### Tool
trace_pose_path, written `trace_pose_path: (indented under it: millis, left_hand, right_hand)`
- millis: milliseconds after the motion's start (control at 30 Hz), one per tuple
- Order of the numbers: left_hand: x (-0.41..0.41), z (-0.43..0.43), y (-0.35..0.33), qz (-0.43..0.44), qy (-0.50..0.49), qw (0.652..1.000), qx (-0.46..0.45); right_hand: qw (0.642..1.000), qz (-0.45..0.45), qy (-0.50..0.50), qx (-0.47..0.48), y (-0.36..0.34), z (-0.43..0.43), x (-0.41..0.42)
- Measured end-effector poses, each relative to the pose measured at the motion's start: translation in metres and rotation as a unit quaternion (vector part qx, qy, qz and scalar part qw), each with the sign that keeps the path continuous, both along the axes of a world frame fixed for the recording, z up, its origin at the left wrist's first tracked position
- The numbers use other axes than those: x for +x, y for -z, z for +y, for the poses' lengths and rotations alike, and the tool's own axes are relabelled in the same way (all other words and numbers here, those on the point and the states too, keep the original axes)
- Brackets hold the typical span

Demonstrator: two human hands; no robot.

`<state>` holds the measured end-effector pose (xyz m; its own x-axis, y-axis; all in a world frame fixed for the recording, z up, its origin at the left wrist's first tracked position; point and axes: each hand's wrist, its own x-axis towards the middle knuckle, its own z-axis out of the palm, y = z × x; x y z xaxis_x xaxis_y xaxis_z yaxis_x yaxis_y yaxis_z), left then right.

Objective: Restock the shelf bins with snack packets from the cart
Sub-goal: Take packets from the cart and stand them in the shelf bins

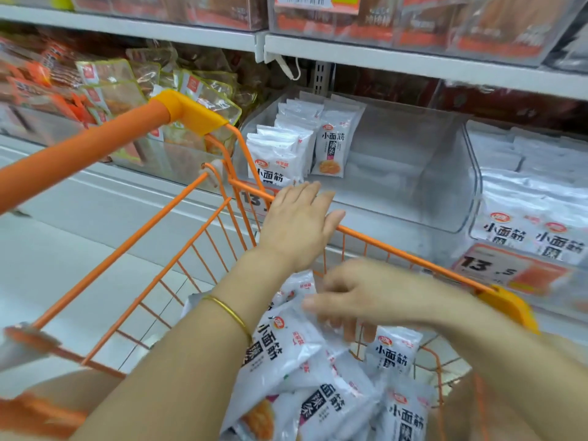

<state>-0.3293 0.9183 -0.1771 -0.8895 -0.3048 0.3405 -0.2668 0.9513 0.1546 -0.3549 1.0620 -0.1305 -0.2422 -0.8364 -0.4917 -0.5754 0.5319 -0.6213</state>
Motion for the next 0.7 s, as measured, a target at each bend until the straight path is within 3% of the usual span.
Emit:
trace_pose_path:
  millis: [67, 233, 367, 433, 533, 633, 700]
  left_hand:
    - [0.001, 0.001, 0.0, -0.021, -0.001, 1.0, 0.009]
    - [0.003, -0.002, -0.003, -0.026, 0.01, 0.999, 0.028]
    - [0.002, -0.004, -0.004, 0.0, 0.027, 0.998, 0.063]
    - [0.003, -0.005, -0.01, 0.064, 0.048, 0.991, 0.11]
    - [0.006, -0.003, -0.022, 0.177, 0.068, 0.954, 0.234]
    - [0.011, 0.008, -0.035, 0.159, 0.104, 0.875, 0.446]
    - [0.012, 0.015, -0.039, 0.131, 0.12, 0.86, 0.478]
  right_hand:
    - [0.999, 0.016, -0.035, 0.014, 0.014, -0.002, 0.009]
    - [0.997, 0.04, -0.034, -0.062, 0.031, -0.005, 0.019]
    - [0.994, -0.083, 0.031, -0.059, 0.028, -0.001, 0.009]
    - [0.976, -0.177, 0.081, -0.1, 0.019, 0.005, -0.004]
    - [0.95, -0.202, 0.153, -0.181, 0.002, 0.014, -0.023]
    - [0.94, -0.142, 0.199, -0.24, -0.012, 0.018, -0.039]
    - [0.93, -0.105, 0.227, -0.27, -0.018, 0.018, -0.049]
